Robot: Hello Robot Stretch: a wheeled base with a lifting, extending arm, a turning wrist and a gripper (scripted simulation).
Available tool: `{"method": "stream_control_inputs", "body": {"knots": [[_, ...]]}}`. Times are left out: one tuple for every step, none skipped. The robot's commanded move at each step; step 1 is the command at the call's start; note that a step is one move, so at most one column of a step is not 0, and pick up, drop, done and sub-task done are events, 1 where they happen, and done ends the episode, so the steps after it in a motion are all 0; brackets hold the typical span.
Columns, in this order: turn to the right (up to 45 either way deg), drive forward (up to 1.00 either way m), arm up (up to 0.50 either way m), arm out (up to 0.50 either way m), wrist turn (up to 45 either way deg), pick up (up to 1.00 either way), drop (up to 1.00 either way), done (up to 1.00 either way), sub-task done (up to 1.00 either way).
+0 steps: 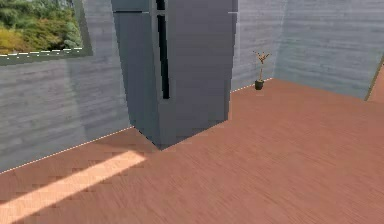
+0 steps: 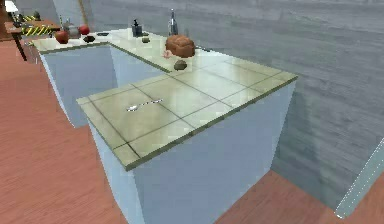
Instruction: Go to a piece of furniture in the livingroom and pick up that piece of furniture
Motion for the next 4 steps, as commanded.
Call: {"method": "stream_control_inputs", "body": {"knots": [[0.0, 0.25, 0.0, 0.0, 0.0, 0.0, 0.0, 0.0, 0.0], [45.0, 0.0, 0.0, 0.0, 0.0, 0.0, 0.0, 0.0, 0.0], [3.0, 0.0, 0.0, 0.0, 0.0, 0.0, 0.0, 0.0, 0.0], [-39.0, 0.0, 0.0, 0.0, 0.0, 0.0, 0.0, 0.0, 0.0]]}}
